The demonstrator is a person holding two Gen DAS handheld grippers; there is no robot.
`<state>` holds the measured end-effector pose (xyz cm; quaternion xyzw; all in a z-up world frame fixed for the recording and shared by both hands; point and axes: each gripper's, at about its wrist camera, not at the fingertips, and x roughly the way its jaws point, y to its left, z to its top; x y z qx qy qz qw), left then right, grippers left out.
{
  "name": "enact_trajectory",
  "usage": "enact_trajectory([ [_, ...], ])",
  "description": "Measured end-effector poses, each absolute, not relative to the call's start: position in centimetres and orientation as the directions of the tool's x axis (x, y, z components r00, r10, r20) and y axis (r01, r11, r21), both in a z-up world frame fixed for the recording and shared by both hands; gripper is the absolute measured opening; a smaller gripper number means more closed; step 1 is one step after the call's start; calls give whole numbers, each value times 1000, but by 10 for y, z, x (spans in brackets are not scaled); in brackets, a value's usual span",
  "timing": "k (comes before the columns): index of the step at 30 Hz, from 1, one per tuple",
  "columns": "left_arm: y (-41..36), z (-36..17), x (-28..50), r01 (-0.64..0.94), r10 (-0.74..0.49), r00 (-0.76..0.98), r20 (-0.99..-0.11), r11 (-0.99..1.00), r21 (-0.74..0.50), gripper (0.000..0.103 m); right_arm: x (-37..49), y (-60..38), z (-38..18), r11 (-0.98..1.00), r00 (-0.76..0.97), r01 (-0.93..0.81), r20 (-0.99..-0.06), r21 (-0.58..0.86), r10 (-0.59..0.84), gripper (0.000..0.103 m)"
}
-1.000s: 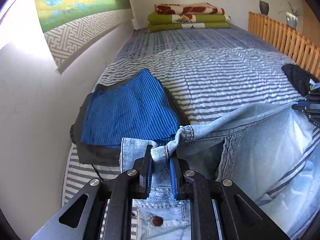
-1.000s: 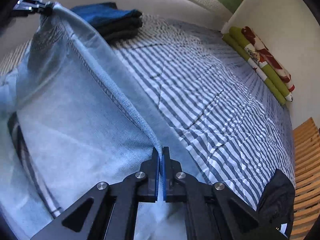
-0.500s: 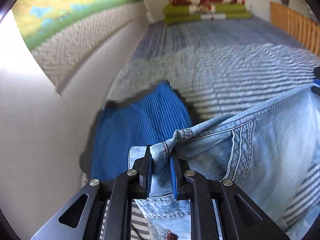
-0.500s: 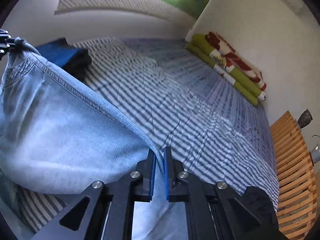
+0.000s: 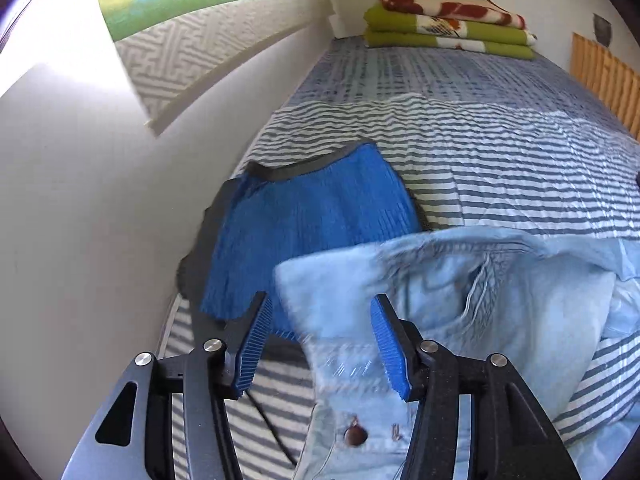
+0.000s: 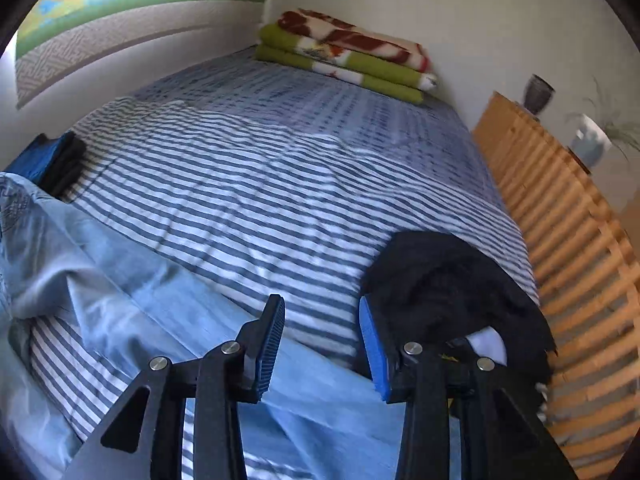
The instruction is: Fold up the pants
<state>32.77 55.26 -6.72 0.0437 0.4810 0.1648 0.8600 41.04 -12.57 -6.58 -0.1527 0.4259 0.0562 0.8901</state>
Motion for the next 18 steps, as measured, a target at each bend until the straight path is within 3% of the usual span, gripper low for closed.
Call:
enact_trajectory([
  [4, 556, -63, 305, -276, 307, 468, -829, 942, 193, 55, 373, -226, -80, 969, 593, -87, -794, -231, -136, 50],
  [11, 532, -77, 269, -260, 252, 448, -858, 955, 145, 55, 338, -322, -145, 987, 454, 43, -877, -152, -155, 61],
  [17, 524, -94, 231, -279, 237, 402, -884, 952, 128, 55, 348, -329, -205, 997, 340, 75, -940, -5, -30, 61],
  [18, 525, -96, 224, -284, 243, 392, -887, 949, 134, 55, 348, -326, -206, 997, 351, 77, -936, -2, -29, 52],
])
